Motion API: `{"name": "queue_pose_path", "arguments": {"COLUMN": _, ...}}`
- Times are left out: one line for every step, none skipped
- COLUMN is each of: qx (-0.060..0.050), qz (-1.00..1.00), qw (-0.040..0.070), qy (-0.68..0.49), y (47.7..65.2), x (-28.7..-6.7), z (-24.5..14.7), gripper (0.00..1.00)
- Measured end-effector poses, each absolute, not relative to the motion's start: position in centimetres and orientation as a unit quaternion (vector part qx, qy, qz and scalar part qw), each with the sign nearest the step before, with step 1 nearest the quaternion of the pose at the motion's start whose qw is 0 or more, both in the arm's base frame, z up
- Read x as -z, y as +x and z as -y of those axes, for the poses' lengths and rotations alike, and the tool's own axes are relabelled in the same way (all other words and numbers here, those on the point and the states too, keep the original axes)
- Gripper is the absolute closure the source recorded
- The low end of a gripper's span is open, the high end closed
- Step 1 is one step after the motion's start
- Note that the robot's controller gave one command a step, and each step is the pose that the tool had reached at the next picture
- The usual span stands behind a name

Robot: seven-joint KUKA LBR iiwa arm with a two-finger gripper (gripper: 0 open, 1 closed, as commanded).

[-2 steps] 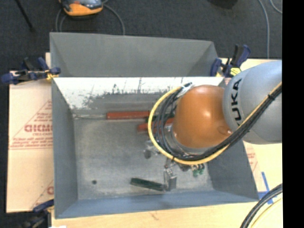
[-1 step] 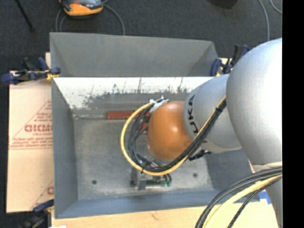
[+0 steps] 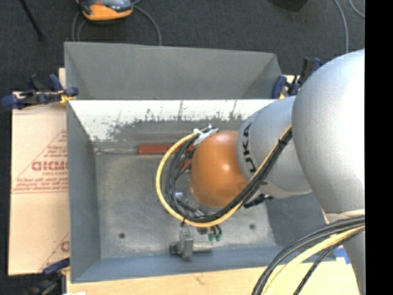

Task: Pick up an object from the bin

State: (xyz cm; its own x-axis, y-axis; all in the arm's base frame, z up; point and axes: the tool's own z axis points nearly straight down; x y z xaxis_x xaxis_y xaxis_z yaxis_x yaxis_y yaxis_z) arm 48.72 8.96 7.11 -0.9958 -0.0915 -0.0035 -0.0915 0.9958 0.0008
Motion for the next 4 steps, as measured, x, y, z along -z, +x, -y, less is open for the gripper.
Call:
{"name": "queue_pose_path", "arguments": {"qx": -0.001, "qz": -0.999, "qw": 0.002, "qy": -0.045, "y": 48.7, "x": -7.1, "z": -9.0, "gripper": 0.0}}
{"name": "queue_pose_path", "arguments": {"qx": 0.0, "qz": -0.999, "qw": 0.002, "qy": -0.05, "y": 48.7, "x": -7.1, "z": -9.0, "gripper": 0.0}}
{"name": "queue_pose_path", "arguments": {"qx": 0.0, "qz": -0.993, "qw": -0.002, "qy": -0.116, "y": 48.9, "x": -12.4, "z": -8.0, "gripper": 0.0}}
{"name": "queue_pose_path", "arguments": {"qx": 0.0, "qz": -0.994, "qw": 0.004, "qy": -0.111, "y": 48.8, "x": -14.9, "z": -8.1, "gripper": 0.0}}
